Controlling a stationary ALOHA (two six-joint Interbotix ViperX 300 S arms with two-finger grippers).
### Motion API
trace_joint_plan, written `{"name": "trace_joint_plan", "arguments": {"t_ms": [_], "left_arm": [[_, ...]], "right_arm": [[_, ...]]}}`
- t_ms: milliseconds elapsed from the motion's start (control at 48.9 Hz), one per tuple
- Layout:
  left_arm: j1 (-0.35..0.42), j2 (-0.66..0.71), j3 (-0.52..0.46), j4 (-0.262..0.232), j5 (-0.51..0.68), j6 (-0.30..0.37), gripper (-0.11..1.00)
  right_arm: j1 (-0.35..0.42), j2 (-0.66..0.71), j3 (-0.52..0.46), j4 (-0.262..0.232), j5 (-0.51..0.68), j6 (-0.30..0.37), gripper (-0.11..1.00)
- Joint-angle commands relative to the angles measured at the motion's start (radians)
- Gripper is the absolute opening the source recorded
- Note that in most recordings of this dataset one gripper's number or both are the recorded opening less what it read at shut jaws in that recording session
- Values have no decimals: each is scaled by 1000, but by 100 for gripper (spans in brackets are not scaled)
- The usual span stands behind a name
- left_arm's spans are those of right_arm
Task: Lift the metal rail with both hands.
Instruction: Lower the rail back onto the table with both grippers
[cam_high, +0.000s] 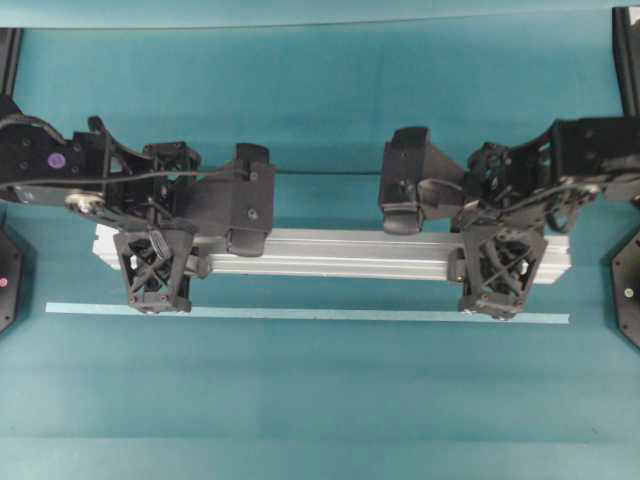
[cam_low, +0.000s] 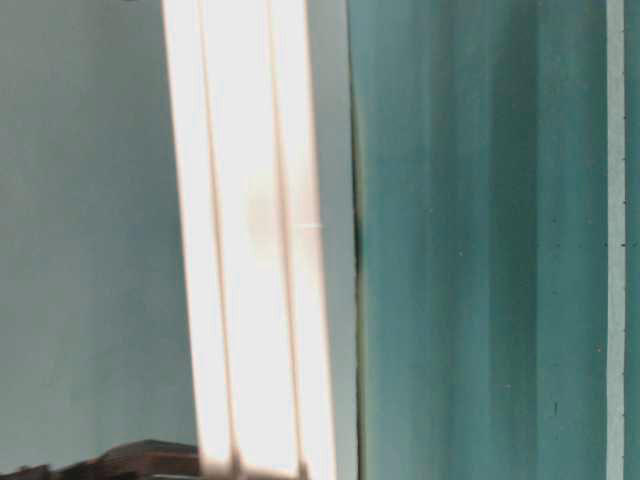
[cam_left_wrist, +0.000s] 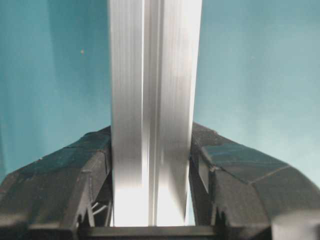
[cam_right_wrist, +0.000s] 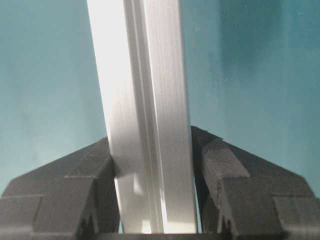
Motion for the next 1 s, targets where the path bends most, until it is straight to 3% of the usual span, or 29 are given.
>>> {"name": "trace_joint_plan", "arguments": {"t_ms": [0,389,737,982], "left_arm": [[9,-2,15,6,-26,-6,36],[8,86,83,6,-169,-9,36],[5,141,120,6,-268,-9,36],[-8,143,202,6,-368,-11,36]], "right_arm": [[0,3,37,3,-28,-2,39],[9,63,133,-11,-219,-8,39],[17,138,175,-14,-365,-78,39],[35,170,213,-14,-445,-75,39]]}}
